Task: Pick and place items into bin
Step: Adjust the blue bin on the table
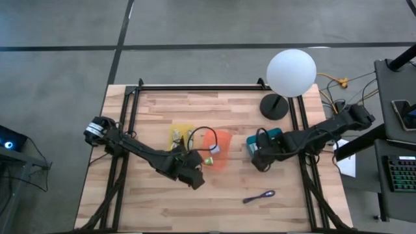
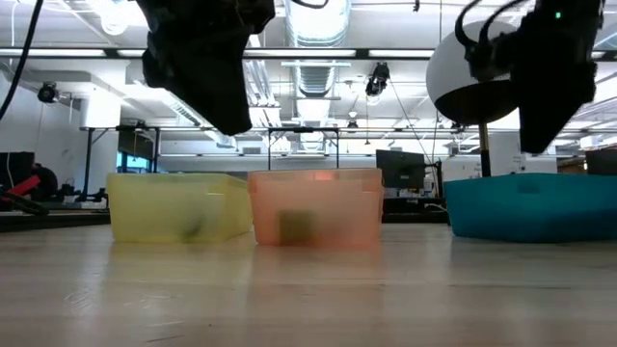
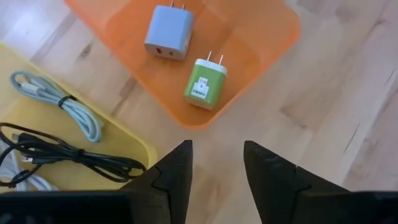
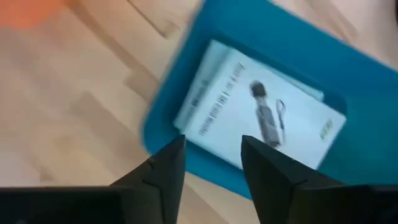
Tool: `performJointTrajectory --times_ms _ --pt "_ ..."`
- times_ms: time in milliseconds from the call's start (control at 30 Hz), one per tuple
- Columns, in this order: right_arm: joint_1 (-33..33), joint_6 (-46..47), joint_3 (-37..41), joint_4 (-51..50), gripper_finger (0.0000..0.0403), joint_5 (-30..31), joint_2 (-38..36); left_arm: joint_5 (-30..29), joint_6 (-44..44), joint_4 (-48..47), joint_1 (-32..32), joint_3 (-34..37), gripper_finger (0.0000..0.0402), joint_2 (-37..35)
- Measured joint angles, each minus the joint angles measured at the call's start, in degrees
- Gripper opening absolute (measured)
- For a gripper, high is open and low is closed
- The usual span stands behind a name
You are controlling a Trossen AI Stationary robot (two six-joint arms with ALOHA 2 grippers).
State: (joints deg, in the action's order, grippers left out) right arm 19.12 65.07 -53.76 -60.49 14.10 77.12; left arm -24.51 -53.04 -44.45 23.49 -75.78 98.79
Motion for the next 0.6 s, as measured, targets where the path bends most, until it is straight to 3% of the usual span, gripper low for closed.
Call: performJointTrajectory --times_ms 333,600 --pt "-0.3 5.2 7.4 10.6 0.0123 -2.7 1.2 0.0 -0.6 0.0 0.0 0.1 0.0129 0.1" --pt "1.6 -1.4 8.2 9.4 0.0123 -15.4 4.7 0.0 -0.7 0.3 0.0 0.2 0.0129 0.1"
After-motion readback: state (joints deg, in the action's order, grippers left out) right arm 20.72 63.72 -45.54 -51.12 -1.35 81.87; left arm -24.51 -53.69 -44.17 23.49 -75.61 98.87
